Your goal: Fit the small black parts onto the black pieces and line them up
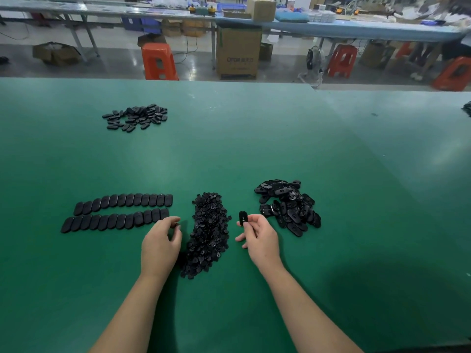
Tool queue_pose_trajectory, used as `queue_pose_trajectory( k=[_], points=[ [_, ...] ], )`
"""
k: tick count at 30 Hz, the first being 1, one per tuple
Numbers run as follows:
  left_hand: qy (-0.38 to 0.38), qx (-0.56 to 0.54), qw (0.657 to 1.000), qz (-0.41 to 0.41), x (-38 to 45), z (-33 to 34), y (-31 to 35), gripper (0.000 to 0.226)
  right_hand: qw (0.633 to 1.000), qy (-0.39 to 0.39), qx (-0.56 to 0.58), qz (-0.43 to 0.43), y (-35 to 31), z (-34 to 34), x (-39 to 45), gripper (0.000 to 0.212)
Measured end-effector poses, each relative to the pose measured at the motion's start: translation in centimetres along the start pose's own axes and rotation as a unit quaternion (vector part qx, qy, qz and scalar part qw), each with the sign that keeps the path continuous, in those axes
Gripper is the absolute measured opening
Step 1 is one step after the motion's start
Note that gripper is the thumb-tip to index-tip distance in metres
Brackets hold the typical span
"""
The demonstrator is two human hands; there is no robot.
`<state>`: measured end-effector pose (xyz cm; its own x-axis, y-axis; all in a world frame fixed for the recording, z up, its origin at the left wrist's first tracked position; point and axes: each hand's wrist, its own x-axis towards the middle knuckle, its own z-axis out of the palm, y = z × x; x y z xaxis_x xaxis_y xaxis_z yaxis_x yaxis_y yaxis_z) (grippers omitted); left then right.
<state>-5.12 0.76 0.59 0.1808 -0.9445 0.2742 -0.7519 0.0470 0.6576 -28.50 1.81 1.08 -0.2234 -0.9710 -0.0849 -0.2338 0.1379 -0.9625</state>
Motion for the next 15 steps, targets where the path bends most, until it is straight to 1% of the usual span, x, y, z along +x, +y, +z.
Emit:
queue_pose_trajectory(
  k=[3, 5, 7, 10, 15],
  points=[
    [-0.001, -0.054, 0.996, -0.069, 0.2, -0.2, 0.2, 0.025, 1.0, -0.004, -0.013, -0.007, 0.0, 0.0, 0.0, 0.012],
    [-0.001, -0.125, 0.984, -0.125, 0.5, -0.4, 0.6, 0.021, 0.999, -0.008, -0.03, -0.013, 0.2, 0.0, 0.0, 0.013],
    [-0.01, -0.198, 0.967, -0.16, 0.8, -0.2, 1.4, 0.013, 0.999, -0.007, -0.034, -0.017, 0.3, 0.1, 0.0, 0.016],
    [-0.029, -0.295, 0.935, -0.194, 0.9, 0.3, 3.0, 0.011, 0.999, -0.003, -0.036, -0.028, 0.5, 0.1, 0.0, 0.019],
    [-0.053, -0.393, 0.886, -0.24, 0.7, 1.2, 5.1, 0.009, 0.999, 0.0, -0.03, -0.04, 0.4, 0.0, -0.1, 0.019]
  ],
)
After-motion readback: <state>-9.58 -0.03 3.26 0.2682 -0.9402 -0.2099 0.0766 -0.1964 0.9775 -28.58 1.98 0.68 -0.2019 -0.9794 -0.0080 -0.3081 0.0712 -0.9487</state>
